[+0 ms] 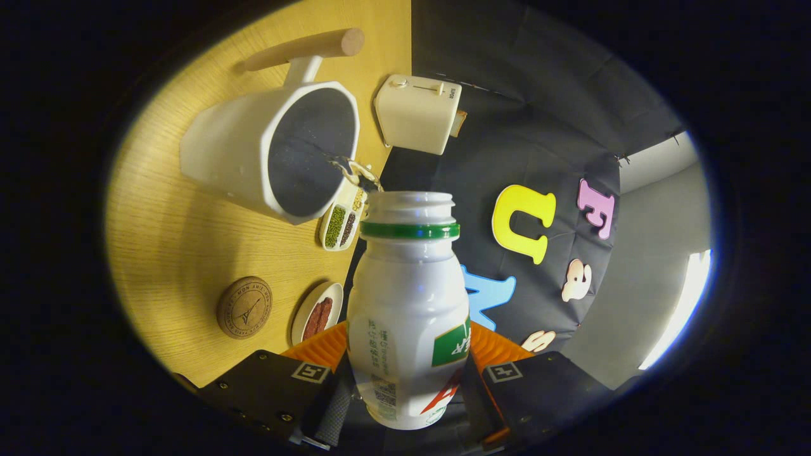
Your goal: Take the bottle from table, then pour the juice into the cup, finally place the bottle on the coaster
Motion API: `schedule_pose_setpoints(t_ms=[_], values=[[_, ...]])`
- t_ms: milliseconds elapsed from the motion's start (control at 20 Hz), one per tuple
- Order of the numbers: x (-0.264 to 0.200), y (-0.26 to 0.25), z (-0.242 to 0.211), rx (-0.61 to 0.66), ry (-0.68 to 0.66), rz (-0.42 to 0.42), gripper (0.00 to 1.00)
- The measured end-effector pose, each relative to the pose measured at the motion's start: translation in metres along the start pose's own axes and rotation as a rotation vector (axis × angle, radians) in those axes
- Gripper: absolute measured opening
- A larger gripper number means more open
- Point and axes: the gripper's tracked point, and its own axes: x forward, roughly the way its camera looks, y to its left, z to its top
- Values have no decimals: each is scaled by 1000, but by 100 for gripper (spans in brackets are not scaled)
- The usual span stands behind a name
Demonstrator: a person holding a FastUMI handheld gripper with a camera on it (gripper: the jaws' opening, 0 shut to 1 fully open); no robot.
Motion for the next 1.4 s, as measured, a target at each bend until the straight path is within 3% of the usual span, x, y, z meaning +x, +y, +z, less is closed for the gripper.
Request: schedule_pose_setpoints(t_ms=[1400], values=[[0,-11,8,-123,-17,-26,74]])
